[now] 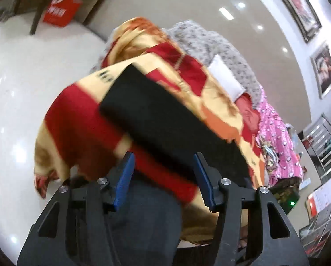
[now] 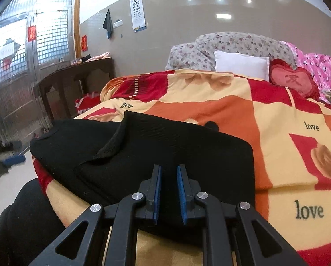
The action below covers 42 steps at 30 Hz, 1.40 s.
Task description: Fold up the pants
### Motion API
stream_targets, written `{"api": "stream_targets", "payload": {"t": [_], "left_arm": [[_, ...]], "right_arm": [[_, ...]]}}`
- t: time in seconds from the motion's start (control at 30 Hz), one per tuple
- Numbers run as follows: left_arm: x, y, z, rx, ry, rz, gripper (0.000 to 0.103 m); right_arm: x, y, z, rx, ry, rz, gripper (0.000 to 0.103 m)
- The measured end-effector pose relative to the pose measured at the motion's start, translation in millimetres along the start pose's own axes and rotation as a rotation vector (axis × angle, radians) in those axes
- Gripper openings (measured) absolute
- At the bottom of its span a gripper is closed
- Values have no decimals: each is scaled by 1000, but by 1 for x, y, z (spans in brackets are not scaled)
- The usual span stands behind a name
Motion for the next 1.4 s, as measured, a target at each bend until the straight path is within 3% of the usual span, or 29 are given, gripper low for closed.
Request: {"api": "stream_targets", "payload": {"t": [0.27, 0.7, 0.83, 0.97, 1.17, 1.33, 1.4], "left_arm": [[-15, 23, -2, 45, -37, -4, 53], [-41, 30, -7, 107, -111, 74, 54], [-37, 21, -7, -1, -46, 137, 32], [-36, 16, 0, -52, 35, 195, 15], [-29, 17, 37, -51, 220, 233, 10], [-5, 11, 87, 2, 413, 264, 10], [0, 14, 98, 21, 437, 263, 10]], "right_arm": [[2, -4, 1, 6, -10, 5, 14], [3, -6, 0, 7, -13, 9, 14], [3, -7, -1, 9, -13, 9, 14], [3, -7, -1, 9, -13, 10, 14], [2, -8, 0, 4, -4, 10, 14], [1, -9, 0, 4, -1, 12, 14], [1, -9, 0, 3, 0, 11, 14]]}}
Point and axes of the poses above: each gripper's, at about its wrist camera, not at the fingertips, and y roughly the way its jaws point, z to its right, x to its underside, the point moved 8 cm from there along y, roughly the way its jaws point, and after that the axes turned 13 degrees about -y, right-handed, at the moved point
